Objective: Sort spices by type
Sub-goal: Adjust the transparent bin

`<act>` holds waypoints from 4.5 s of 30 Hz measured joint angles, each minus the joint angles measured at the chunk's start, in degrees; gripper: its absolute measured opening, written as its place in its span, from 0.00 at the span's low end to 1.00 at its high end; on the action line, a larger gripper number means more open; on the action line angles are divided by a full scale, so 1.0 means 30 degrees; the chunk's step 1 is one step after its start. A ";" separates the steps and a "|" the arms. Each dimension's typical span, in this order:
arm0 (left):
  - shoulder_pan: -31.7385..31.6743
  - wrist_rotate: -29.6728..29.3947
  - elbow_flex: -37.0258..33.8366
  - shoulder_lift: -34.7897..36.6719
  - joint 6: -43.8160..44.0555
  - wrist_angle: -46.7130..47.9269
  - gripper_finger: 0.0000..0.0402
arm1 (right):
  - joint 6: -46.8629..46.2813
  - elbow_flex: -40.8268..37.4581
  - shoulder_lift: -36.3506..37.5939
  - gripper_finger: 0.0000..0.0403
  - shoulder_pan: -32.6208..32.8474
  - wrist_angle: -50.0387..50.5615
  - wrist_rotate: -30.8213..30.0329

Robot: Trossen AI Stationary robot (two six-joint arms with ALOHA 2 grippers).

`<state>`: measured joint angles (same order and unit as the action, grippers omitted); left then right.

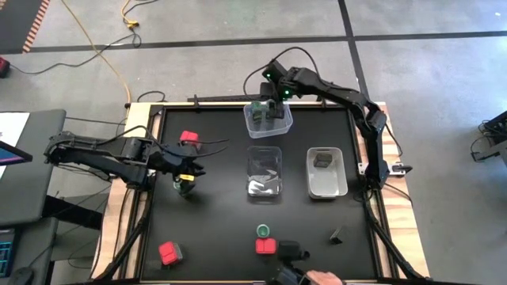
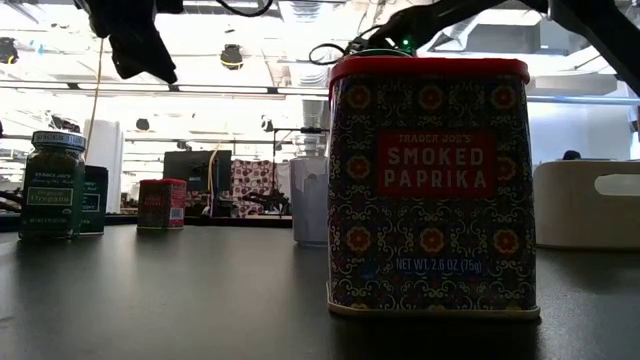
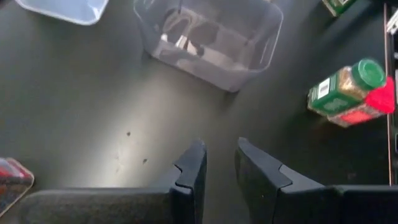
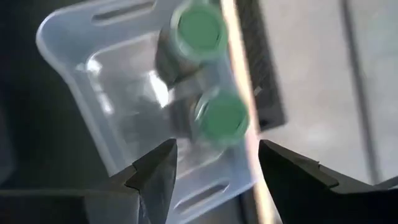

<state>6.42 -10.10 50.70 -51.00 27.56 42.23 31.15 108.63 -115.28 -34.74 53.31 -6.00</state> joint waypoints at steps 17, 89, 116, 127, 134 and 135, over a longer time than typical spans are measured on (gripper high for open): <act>-0.0007 0.0137 -0.0003 0.0000 0.1239 0.0510 0.19 | -0.6611 -0.0057 0.1820 0.65 -0.3025 0.4603 0.2550; -0.0013 -0.0635 -0.0003 0.0000 0.1183 0.0645 0.19 | -2.0436 -0.7371 0.2076 0.22 -0.1319 -0.0841 0.1005; -0.0007 -0.0628 -0.0003 0.0000 0.1066 0.0703 0.19 | -2.4355 -0.7335 0.2125 0.05 0.0130 0.0239 0.0872; -0.0007 -0.0628 -0.0003 0.0000 0.1243 0.0703 0.19 | -2.8689 -0.7335 0.2120 0.06 0.0976 0.0804 -0.0619; -0.0007 -0.0626 -0.0003 0.0000 0.1248 0.0703 0.19 | -3.0050 -0.7335 0.2106 0.06 0.1247 0.0782 -0.1128; -0.0007 -0.0624 -0.0003 0.0000 0.1248 0.0703 0.19 | -3.0234 -0.7335 0.2106 0.07 0.1333 0.0768 -0.1123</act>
<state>6.39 -11.98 50.70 -51.00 31.31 44.34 -59.55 86.63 -108.97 -30.74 55.62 -9.37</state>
